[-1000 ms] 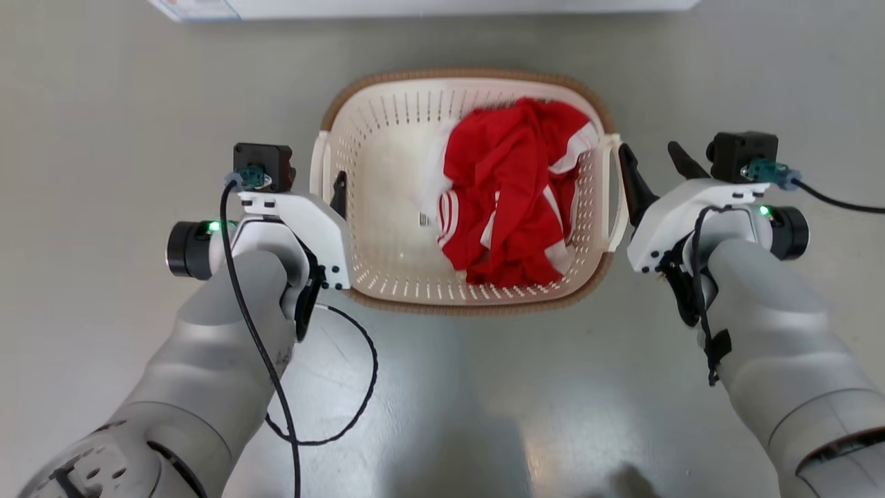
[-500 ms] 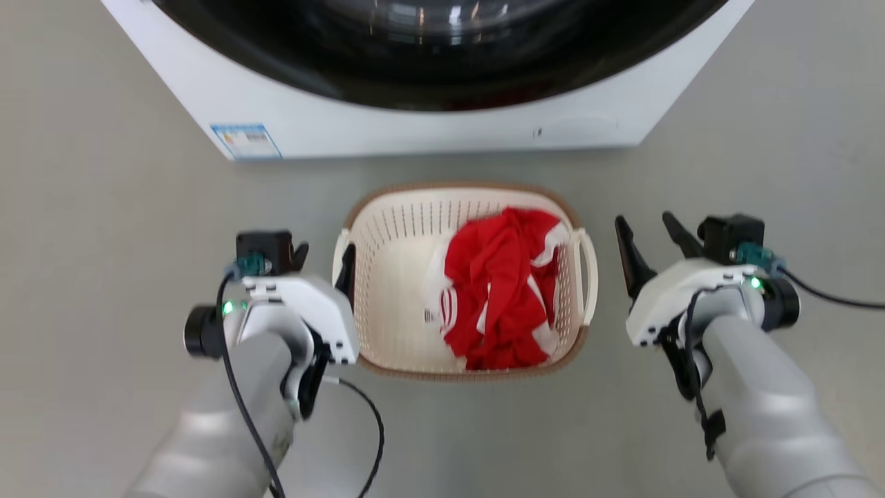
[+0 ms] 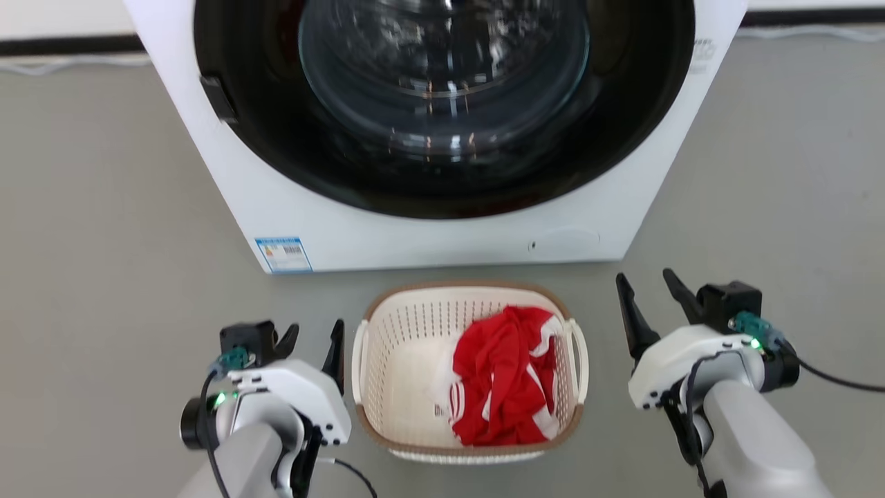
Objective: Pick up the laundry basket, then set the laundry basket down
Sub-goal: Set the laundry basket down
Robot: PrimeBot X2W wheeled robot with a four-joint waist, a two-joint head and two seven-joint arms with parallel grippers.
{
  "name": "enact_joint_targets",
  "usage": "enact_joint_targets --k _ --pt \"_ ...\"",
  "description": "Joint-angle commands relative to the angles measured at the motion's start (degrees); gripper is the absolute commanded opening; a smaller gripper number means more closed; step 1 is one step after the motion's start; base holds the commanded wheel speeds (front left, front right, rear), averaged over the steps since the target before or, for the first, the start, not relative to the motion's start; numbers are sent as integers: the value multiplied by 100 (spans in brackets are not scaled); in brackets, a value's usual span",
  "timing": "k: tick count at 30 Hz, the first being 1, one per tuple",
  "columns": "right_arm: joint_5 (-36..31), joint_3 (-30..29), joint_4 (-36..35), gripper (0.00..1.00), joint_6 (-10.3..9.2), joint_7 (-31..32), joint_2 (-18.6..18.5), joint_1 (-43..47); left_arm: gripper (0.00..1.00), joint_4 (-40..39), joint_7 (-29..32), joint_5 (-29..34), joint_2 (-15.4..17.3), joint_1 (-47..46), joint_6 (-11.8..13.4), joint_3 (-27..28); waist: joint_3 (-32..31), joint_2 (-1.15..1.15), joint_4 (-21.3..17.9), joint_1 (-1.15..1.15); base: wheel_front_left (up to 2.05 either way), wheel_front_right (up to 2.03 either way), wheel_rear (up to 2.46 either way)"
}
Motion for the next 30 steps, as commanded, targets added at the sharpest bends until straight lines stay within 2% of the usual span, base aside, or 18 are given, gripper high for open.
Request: enact_joint_targets --k 1,15,30 --pt "-96 90 -221 100 26 -77 60 135 100 -187 -62 144 87 92 20 319 -332 0 63 0 0 0 0" --pt "-375 -100 -1012 100 26 -77 60 955 100 -1105 -62 944 62 1013 -8 1403 -960 0 129 0 0 0 0" --pt "-569 -192 -1612 100 26 -77 60 1435 100 -1961 -62 1372 8 1780 -30 2053 -1276 0 74 0 0 0 0"
